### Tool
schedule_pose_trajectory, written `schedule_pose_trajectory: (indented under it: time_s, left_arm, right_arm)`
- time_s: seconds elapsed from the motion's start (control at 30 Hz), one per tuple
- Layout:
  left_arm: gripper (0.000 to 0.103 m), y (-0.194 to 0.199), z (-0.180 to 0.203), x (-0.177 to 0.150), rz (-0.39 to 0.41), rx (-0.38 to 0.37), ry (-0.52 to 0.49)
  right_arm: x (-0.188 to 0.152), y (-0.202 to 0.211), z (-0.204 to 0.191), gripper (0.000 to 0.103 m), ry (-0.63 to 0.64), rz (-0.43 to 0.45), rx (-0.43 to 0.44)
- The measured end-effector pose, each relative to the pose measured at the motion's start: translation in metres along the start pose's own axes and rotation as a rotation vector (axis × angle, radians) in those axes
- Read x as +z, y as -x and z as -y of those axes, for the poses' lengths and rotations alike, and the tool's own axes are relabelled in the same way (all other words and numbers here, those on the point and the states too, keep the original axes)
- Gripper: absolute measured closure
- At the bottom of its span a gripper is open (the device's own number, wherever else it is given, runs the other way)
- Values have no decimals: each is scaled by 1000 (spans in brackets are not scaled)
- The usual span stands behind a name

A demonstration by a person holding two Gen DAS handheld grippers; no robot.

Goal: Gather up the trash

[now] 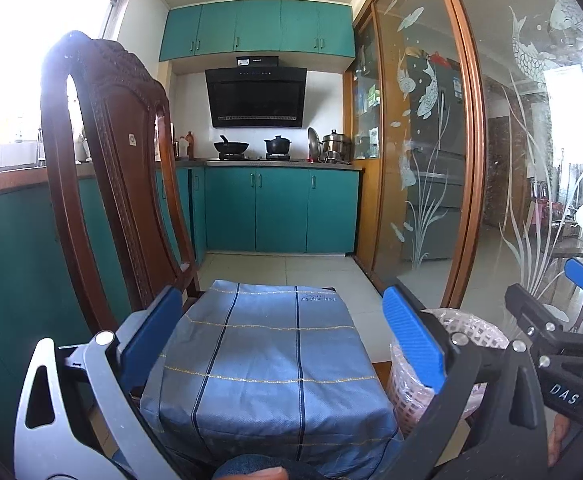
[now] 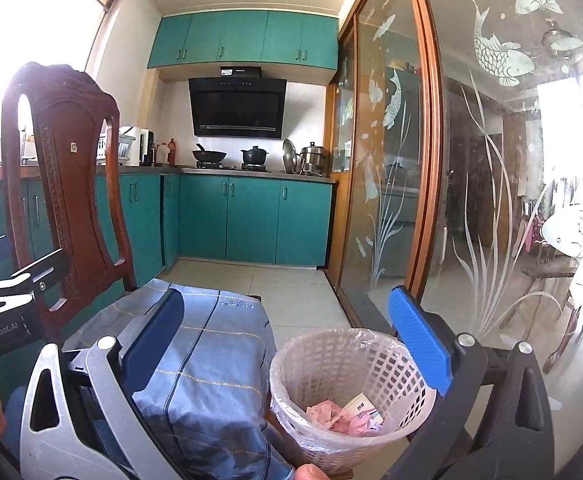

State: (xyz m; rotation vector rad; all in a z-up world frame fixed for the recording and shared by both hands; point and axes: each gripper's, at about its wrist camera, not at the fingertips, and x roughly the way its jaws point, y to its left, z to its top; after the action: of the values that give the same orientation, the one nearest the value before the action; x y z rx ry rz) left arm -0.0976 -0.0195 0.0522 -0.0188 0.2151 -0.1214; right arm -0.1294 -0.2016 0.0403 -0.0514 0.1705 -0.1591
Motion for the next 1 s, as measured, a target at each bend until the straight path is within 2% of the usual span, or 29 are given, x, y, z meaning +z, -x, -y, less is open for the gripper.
schedule_pose_trajectory:
  time_s: [1.0]
  left_arm:
    - [3,1,2,1,-10,-7,-13]
  right_arm:
    - [-3,3,-4,3,0,5,0]
